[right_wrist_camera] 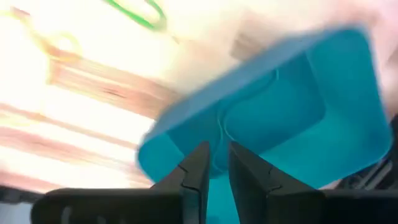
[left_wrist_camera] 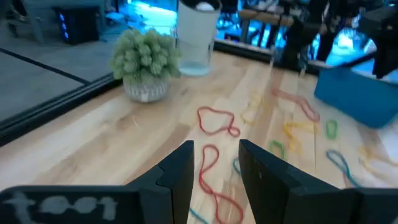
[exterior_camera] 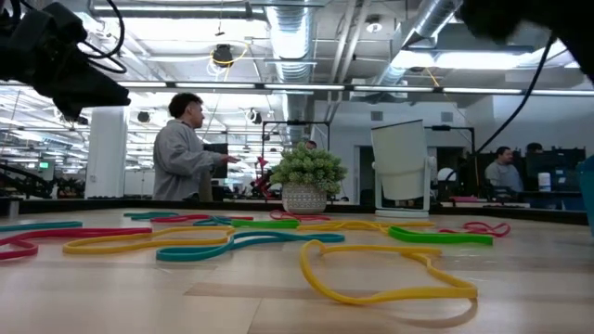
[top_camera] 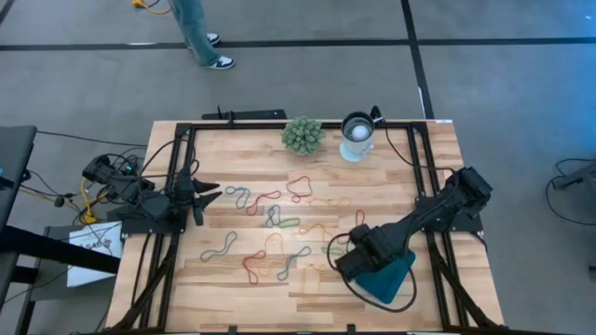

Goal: Pick and place items into bin
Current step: Put the blue rubber band into the blue bin

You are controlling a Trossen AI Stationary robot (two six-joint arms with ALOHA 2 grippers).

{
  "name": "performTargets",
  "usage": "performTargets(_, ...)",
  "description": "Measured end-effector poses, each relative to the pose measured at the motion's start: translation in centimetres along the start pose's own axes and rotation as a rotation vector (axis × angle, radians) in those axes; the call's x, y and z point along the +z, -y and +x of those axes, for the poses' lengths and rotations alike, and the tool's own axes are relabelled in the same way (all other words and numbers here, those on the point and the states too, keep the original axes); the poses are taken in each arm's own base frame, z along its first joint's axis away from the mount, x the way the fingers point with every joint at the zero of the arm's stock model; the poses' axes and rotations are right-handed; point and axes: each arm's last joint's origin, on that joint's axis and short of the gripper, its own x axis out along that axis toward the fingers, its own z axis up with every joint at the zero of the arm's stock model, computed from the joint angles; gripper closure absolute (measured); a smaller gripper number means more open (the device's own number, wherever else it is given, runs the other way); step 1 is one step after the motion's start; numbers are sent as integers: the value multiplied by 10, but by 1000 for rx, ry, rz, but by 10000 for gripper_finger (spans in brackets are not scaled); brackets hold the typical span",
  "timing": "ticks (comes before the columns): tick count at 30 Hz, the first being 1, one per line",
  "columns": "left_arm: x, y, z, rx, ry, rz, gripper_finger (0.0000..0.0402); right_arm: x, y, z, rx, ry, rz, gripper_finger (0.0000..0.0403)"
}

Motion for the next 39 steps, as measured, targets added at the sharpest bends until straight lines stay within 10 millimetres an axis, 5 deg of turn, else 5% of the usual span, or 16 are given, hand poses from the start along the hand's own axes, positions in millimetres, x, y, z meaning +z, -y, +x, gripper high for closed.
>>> performTargets(6,8,-2,-1,136,106,23,285,5,-5,-31,51,269,-192,351)
performTargets(14,12,-6,-2,302,212,-164,285,28,-4,-38,-14,671,-252,351)
performTargets(24,12,-5,-2,244,194,-195,285,71,0,-43,-157,747,-348,351)
performTargets(39,52,9,-11,-67,393,-151,285,61,64,-95,-219,963,-412,351)
